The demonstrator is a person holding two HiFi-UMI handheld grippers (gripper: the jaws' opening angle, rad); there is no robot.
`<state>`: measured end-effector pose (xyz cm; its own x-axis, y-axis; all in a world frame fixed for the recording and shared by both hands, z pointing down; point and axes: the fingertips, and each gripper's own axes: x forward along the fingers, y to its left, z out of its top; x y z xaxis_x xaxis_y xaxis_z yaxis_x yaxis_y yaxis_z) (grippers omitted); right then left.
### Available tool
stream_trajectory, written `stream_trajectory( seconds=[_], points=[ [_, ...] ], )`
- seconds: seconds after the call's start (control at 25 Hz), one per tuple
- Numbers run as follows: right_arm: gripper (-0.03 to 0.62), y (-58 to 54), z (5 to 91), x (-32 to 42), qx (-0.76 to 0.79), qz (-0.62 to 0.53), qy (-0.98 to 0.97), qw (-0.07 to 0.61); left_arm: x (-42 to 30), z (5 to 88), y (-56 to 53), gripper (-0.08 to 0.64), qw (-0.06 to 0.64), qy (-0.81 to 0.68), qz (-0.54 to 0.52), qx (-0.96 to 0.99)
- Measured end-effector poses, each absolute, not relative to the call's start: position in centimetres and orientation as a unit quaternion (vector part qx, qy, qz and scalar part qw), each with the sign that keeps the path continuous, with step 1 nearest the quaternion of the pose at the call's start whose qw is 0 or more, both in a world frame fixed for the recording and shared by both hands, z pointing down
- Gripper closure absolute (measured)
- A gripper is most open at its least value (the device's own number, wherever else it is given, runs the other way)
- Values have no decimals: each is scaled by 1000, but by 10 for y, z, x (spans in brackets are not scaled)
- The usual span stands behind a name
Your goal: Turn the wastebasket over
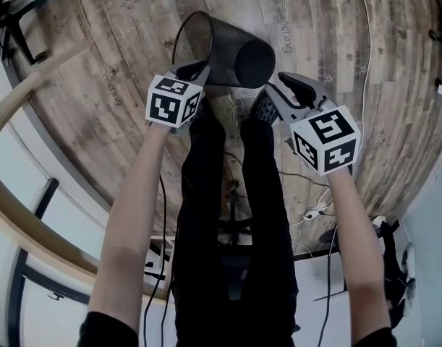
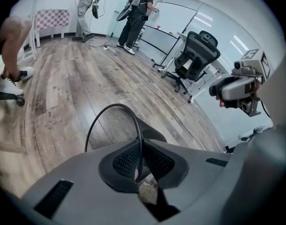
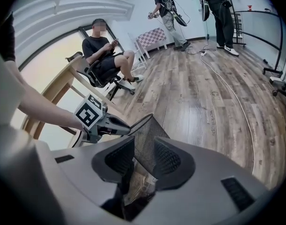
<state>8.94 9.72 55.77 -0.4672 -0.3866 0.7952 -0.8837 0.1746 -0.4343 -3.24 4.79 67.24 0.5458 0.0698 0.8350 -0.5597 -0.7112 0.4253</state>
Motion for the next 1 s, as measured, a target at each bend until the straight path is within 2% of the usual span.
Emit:
stream_trajectory(
  seconds=[0.56, 1.0],
  points=[
    [462, 124, 649, 80, 456, 517, -655, 309, -104, 708, 15, 518, 361, -198, 480, 775],
    [444, 142, 714, 75, 467, 544, -614, 329, -132, 727, 6, 518, 362, -187, 496, 767]
  ],
)
